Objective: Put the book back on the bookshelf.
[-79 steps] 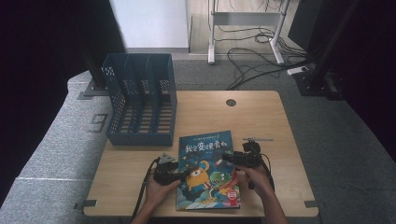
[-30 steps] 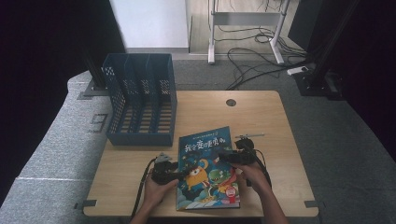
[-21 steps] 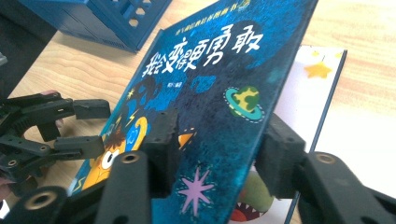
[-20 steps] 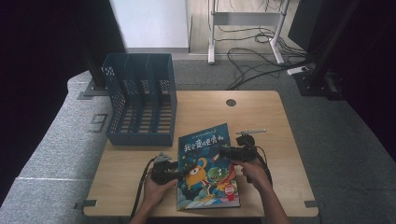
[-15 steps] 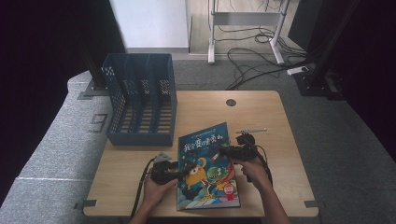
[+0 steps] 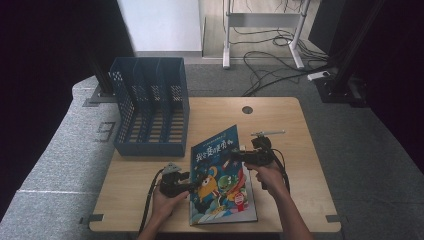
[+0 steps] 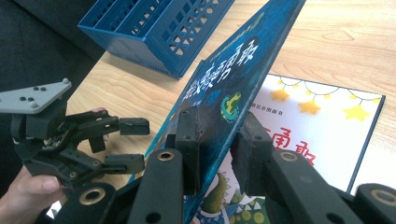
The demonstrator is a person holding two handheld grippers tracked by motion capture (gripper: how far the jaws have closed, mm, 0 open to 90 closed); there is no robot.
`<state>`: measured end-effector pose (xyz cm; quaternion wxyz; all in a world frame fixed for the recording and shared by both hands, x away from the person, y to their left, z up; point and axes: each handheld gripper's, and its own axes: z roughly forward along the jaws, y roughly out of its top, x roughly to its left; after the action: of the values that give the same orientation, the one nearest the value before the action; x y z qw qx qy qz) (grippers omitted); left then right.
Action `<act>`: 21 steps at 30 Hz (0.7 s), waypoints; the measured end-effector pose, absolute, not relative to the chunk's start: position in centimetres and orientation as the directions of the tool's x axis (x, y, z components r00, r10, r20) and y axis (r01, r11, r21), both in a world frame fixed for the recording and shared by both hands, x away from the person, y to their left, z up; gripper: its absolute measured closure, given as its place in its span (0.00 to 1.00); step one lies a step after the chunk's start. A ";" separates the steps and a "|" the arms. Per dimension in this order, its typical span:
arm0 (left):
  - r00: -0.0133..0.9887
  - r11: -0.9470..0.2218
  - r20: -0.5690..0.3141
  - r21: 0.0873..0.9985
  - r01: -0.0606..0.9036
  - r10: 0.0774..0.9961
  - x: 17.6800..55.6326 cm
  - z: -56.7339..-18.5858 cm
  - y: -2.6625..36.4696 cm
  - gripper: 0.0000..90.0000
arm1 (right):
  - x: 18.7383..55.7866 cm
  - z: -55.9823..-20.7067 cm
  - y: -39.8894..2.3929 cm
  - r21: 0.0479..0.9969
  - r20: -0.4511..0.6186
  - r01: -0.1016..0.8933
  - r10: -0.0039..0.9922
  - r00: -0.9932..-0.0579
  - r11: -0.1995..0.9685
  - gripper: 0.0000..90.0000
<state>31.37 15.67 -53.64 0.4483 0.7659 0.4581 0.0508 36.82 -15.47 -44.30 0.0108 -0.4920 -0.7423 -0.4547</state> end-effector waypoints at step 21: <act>0.692 -0.305 -0.291 0.738 0.602 0.661 27.8 -52.5 13.4 0.19 | 38.1 -44.2 -15.2 0.652 0.489 0.755 0.724 -0.487 0.067 0.85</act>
<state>27.76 13.40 -52.54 0.4410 0.8071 0.3911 0.0337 38.06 -15.18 -44.17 0.0172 -0.5063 -0.7302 -0.4584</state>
